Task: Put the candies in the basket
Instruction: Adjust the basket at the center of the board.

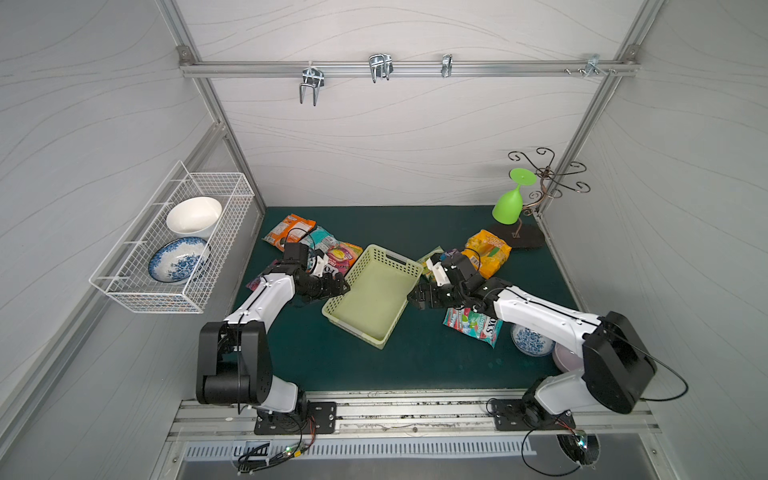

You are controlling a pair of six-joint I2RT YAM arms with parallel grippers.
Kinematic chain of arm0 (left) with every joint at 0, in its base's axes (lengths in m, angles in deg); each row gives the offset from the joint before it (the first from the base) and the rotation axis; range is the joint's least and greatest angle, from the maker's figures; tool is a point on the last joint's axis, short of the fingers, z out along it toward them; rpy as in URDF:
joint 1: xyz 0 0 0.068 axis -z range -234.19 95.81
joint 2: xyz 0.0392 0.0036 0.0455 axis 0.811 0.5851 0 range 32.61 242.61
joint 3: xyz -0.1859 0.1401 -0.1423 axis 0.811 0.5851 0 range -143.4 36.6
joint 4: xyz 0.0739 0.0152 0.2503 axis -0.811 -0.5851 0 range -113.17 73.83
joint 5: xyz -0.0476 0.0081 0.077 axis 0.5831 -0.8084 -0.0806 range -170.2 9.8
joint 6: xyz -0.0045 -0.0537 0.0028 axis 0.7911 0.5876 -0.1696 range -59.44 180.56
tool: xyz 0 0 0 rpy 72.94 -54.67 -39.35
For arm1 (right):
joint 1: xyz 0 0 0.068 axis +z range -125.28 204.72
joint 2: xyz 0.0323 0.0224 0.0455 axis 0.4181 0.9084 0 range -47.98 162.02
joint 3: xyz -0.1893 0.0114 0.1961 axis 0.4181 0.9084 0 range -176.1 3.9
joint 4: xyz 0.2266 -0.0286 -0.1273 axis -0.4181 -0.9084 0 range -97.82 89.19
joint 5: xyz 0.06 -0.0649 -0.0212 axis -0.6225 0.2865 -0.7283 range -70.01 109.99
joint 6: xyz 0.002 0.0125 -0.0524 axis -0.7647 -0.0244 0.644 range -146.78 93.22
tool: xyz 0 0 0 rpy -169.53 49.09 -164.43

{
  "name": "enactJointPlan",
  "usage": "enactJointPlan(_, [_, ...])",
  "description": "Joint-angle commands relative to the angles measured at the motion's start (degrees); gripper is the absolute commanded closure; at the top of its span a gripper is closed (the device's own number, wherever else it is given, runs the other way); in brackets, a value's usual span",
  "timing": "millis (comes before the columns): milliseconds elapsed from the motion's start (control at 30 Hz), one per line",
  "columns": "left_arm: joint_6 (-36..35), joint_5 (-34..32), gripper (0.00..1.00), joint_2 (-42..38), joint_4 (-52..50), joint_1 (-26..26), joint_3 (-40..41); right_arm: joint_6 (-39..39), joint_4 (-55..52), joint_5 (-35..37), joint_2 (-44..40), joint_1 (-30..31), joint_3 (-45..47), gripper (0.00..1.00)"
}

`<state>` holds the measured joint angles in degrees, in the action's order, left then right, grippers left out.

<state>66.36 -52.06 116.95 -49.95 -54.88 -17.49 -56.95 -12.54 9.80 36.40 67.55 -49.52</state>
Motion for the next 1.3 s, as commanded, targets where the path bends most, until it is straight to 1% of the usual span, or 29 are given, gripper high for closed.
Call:
enactJointPlan(0, [0.2, 2.4, 0.06, 0.9, 0.0, 0.9, -1.4, -0.6, 1.5, -1.8, 2.0, 1.2, -1.4, 0.01])
enactJointPlan(100, [0.2, 2.7, 0.08, 1.5, -1.5, 1.5, -2.6, -0.9, 0.3, -2.3, 3.7, 1.2, -3.1, 0.01])
enactJointPlan(200, [0.2, 3.3, 0.09, 1.0, -0.6, 2.1, -1.8, -0.8, 1.8, -2.8, 4.8, 1.3, -3.4, 0.01])
enactJointPlan(367, [0.4, 4.7, 0.10, 1.0, -1.4, 4.5, -2.2, -0.5, -0.2, -2.5, 7.0, 1.2, -6.2, 0.01])
enactJointPlan(500, [0.3, 6.1, 0.11, 0.7, -0.5, 6.4, -1.4, 0.4, 0.4, -1.9, 8.4, 1.1, -7.4, 0.01])
enactJointPlan(633, [0.2, 6.3, 0.12, 1.2, -1.9, 8.0, -2.4, 0.6, -1.1, -2.6, 10.6, 0.0, -9.4, 0.01])
enactJointPlan(767, [0.3, 6.9, 0.12, 1.1, -0.9, 9.2, -1.3, 1.6, -0.9, -2.9, 12.1, -1.2, -10.8, 0.01])
enactJointPlan(900, [0.4, 7.2, 0.12, 1.0, -1.9, 10.3, -1.9, 2.1, -1.8, -4.0, 12.9, -2.3, -12.6, 0.01])
enactJointPlan(1067, [0.8, 9.0, 0.13, 1.5, -0.4, 12.3, -0.5, 2.9, -2.0, -3.7, 14.2, -3.5, -13.8, 0.01])
enactJointPlan(1167, [1.0, 8.7, 0.13, 1.2, -1.4, 12.6, -1.3, 2.7, -2.0, -5.0, 15.0, -4.3, -14.5, 0.01])
enactJointPlan(1267, [1.4, 9.8, 0.13, 0.4, 0.4, 12.8, 0.6, 3.3, -2.1, -5.1, 16.2, -4.4, -15.7, 0.01])
